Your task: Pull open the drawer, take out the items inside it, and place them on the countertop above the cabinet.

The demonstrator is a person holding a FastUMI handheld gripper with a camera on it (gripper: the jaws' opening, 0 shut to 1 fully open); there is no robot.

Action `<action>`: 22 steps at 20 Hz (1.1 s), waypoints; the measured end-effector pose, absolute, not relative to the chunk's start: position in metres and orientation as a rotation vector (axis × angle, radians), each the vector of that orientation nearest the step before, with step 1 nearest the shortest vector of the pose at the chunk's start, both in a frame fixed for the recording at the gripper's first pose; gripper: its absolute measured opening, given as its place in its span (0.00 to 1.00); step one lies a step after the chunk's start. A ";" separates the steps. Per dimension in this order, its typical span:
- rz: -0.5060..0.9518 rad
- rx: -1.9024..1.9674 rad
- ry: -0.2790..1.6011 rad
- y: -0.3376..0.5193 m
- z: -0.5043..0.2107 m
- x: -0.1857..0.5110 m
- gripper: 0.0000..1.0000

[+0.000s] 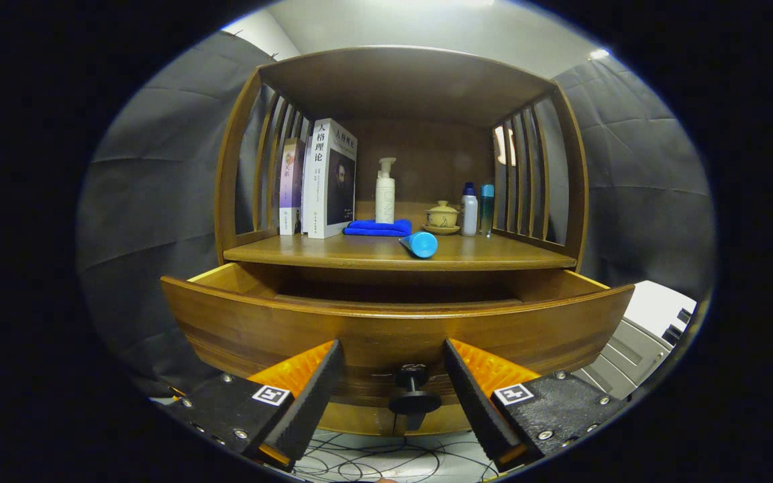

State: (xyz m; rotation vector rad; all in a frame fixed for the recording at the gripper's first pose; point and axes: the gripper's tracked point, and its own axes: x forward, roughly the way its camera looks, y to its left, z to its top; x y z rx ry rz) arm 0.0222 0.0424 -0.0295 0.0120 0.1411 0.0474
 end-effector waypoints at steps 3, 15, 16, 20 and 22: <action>0.053 0.013 0.146 0.042 -0.031 0.037 0.95; 0.070 0.017 0.143 0.041 -0.033 0.084 0.95; 0.071 0.018 0.144 0.042 -0.033 0.087 0.95; 0.076 0.021 0.141 0.041 -0.033 0.100 0.95; 0.077 0.030 0.136 0.042 -0.033 0.103 0.95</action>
